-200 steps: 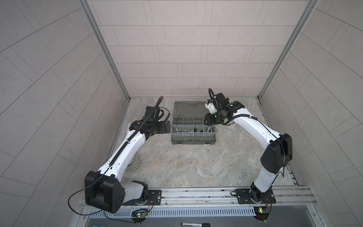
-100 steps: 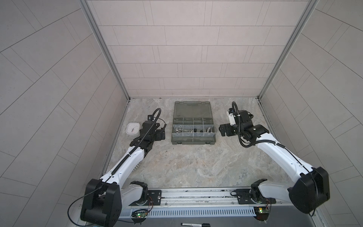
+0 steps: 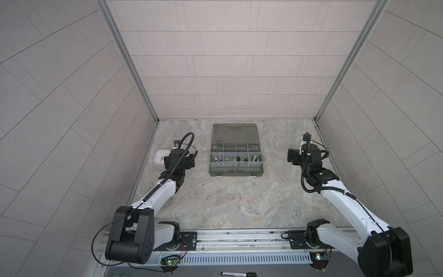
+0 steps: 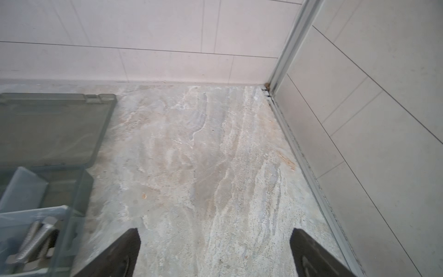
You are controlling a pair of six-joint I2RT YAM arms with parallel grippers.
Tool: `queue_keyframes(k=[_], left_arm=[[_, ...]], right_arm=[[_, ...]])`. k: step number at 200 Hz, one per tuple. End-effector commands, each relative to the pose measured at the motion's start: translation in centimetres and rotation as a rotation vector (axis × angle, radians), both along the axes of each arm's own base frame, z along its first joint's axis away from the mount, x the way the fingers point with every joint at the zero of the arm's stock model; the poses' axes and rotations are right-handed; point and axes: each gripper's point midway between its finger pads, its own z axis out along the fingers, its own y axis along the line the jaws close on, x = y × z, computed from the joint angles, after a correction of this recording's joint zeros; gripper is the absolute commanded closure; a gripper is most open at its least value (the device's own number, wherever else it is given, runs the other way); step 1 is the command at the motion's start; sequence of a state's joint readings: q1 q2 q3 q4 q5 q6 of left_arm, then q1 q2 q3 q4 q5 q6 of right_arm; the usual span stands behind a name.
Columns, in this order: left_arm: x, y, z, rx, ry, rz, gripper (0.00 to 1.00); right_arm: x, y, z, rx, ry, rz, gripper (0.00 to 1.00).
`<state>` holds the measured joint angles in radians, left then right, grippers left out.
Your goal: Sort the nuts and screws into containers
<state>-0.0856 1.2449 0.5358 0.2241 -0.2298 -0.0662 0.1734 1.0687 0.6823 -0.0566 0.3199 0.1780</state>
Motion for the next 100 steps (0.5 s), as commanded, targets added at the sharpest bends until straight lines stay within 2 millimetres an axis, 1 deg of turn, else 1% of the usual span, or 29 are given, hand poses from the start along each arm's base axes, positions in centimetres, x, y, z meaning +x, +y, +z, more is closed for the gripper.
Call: queue_keyframes(k=[1,4,5,7,21,36,60,69,82,100], left_arm=[[0.6,1.3,0.1,0.007,-0.070,0.036,0.00],[0.7,1.5,0.1,0.003,-0.076,0.041,0.00],[0.7,1.5,0.0,0.002,-0.080,0.040,0.00],[0.8,1.5,0.0,0.000,-0.085,0.041,0.00],[1.3,1.4,-0.2,-0.010,-0.130,0.025,0.00],[2.1,1.4,-0.7,-0.016,-0.150,0.029,0.00],[3.3,1.1,-1.5,-0.010,-0.168,0.009,0.00],[3.6,1.2,-1.8,-0.010,-0.173,0.011,0.00],[3.8,1.0,-2.8,-0.011,-0.157,-0.001,0.00],[3.8,0.2,-3.1,-0.010,-0.167,-0.054,0.00]], right_arm=[[1.2,-0.3,-0.6,-0.014,-0.062,-0.024,0.01],[1.5,-0.1,-0.6,-0.015,-0.066,-0.011,0.01],[1.3,-0.1,-1.3,-0.017,-0.055,-0.007,0.01],[1.3,0.0,-1.9,-0.017,-0.046,0.002,0.01],[1.5,0.8,-3.8,-0.019,-0.030,0.062,0.01],[1.6,0.7,-4.9,-0.009,-0.066,0.065,0.01],[2.0,-1.5,-5.8,0.041,-0.131,0.013,0.01],[1.9,-2.2,-6.2,0.037,-0.128,-0.015,0.01],[1.9,-2.5,-6.7,0.010,-0.125,0.003,0.01],[1.6,-3.6,-7.3,-0.019,-0.132,-0.028,0.01]])
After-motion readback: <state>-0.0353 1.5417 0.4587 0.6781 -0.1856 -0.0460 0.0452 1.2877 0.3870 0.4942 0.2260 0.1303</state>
